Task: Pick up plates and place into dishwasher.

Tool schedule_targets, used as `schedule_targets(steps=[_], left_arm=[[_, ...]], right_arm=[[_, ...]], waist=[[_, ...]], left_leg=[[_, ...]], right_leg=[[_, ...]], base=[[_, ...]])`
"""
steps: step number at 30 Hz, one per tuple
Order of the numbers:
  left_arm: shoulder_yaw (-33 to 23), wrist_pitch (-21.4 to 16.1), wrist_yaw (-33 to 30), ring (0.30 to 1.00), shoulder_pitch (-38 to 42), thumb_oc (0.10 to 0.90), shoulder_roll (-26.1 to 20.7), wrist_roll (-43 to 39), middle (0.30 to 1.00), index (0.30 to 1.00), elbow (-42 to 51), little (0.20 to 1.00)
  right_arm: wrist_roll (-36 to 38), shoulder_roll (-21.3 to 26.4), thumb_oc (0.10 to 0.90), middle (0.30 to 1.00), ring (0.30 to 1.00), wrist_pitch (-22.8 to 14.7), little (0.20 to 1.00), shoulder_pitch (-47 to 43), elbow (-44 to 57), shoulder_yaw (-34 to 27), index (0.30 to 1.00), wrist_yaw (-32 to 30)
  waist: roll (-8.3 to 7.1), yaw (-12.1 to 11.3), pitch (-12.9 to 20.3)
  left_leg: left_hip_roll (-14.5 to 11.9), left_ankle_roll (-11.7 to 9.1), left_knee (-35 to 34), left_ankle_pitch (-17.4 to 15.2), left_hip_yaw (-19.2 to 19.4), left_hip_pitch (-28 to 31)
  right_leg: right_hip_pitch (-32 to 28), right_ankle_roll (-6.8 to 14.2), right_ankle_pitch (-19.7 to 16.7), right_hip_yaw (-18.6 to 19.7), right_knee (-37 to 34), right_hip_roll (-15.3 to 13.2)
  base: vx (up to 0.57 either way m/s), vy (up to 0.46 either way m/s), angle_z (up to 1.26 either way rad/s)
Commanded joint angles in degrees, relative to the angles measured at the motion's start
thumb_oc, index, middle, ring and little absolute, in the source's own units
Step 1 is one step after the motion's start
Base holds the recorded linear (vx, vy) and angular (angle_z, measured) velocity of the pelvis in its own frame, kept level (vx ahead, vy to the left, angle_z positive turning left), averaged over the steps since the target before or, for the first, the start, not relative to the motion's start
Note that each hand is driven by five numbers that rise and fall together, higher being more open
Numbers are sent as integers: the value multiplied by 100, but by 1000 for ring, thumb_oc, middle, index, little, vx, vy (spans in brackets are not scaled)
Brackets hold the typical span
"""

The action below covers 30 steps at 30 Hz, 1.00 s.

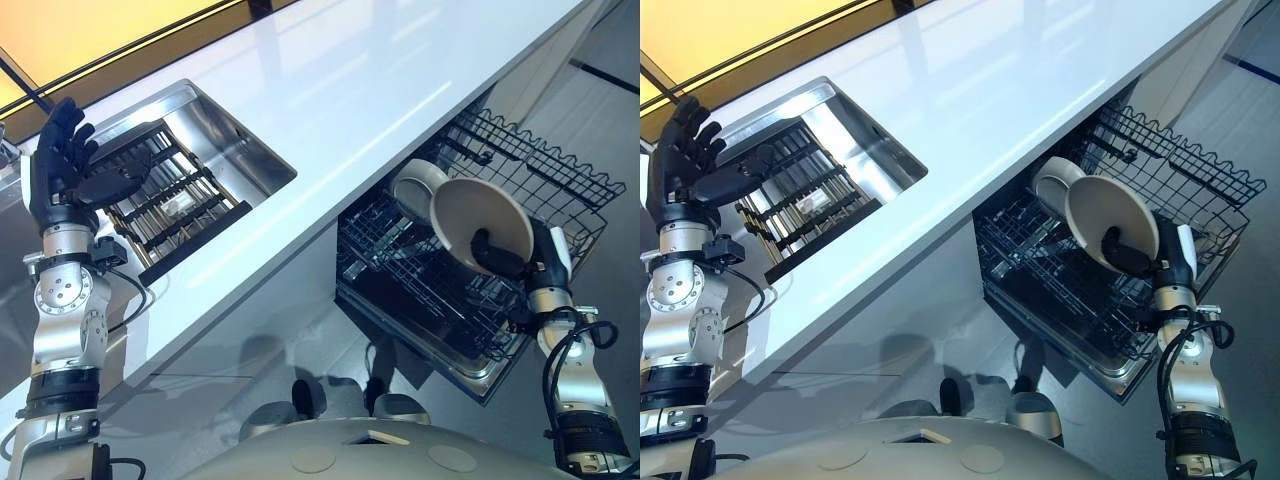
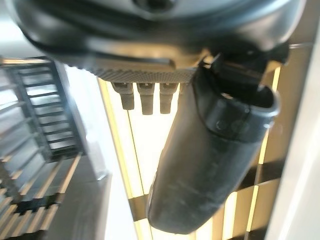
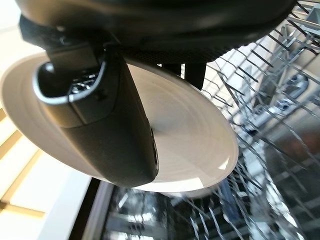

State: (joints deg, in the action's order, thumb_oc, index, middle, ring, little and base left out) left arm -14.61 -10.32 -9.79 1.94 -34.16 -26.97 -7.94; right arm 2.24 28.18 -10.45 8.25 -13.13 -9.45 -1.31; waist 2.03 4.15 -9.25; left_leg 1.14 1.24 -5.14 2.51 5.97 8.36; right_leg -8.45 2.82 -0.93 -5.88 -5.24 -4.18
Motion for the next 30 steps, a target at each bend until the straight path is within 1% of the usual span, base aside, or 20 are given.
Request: schedule_targets(steps=[1,8,10,11,16,21,22,23,25,27,29,30], left_arm=[[-219,-835,-254,900,429,800,-190,69,900,900,-175,900],[6,-801,-421,900,419,800,-71,116,900,900,-138,900],[80,-791,-453,900,398,800,-30,121,900,900,-110,900],[113,-756,-466,900,400,800,-24,112,900,900,-81,900],[174,-666,-469,900,395,800,-12,116,900,900,-43,900],[302,-585,-381,900,426,800,1,92,900,900,45,900],[334,-567,-296,900,423,800,-11,35,900,900,91,900],[350,-567,-249,900,415,800,-4,36,900,900,122,900],[376,-571,-120,900,372,800,-4,7,900,900,213,900],[399,-567,72,900,312,800,-12,-46,900,900,331,900],[408,-639,266,900,246,800,38,-85,900,900,378,900],[422,-675,329,900,229,800,71,-90,900,900,382,900]], right_arm=[[-273,422,100,300,300,-136,200,-568,101,-59,300,-185],[-699,444,100,300,300,487,200,-766,-523,449,300,-486],[-780,411,100,300,300,658,200,-859,-758,644,300,-716],[-704,407,100,300,300,735,200,-916,-839,720,300,-783],[-711,318,100,300,300,931,200,-1102,-1159,946,300,-1167],[-606,258,100,300,300,1103,200,-1370,-1437,1148,300,-1490],[-536,255,589,719,719,1086,689,-1450,-1532,1178,719,-1557],[-507,244,800,900,900,1065,900,-1472,-1537,1182,900,-1590],[-433,226,800,900,900,950,900,-1503,-1462,1170,900,-1671],[-284,194,800,900,900,668,900,-1530,-1237,1110,900,-1779],[-195,113,800,900,900,321,900,-1559,-940,1018,900,-1869],[-159,82,800,900,900,211,900,-1564,-794,970,900,-1891]], waist=[[215,-72,383],[247,-213,303],[277,-289,261],[294,-321,244],[359,-428,183],[473,-541,87],[506,-577,71],[514,-589,66],[521,-611,54],[523,-622,52],[518,-622,63],[514,-614,67]], left_leg=[[146,9,49,-689,-38,51],[167,-4,53,-644,-139,-22],[176,-6,60,-624,-189,-51],[183,-3,63,-616,-214,-62],[210,15,92,-592,-290,-107],[267,34,139,-558,-378,-177],[280,40,141,-548,-397,-183],[285,43,135,-542,-406,-181],[295,53,129,-535,-425,-176],[305,68,120,-534,-444,-165],[309,88,113,-546,-451,-147],[312,94,111,-550,-448,-141]], right_leg=[[261,157,697,-330,506,237],[323,179,685,-411,569,170],[350,186,683,-446,611,136],[360,187,683,-460,631,119],[437,182,698,-485,762,58],[532,164,710,-506,914,-2],[550,160,713,-513,953,-16],[554,159,712,-521,962,-20],[559,157,710,-529,977,-25],[561,151,716,-536,995,-27],[563,145,729,-539,1013,-19],[566,143,735,-532,1016,-13]], base=[[-19,33,-2],[-14,38,4],[-2,48,9],[3,47,10],[6,45,10],[-7,57,14],[2,45,21],[8,31,13],[6,9,9],[5,6,16],[3,4,11],[-2,0,3]])
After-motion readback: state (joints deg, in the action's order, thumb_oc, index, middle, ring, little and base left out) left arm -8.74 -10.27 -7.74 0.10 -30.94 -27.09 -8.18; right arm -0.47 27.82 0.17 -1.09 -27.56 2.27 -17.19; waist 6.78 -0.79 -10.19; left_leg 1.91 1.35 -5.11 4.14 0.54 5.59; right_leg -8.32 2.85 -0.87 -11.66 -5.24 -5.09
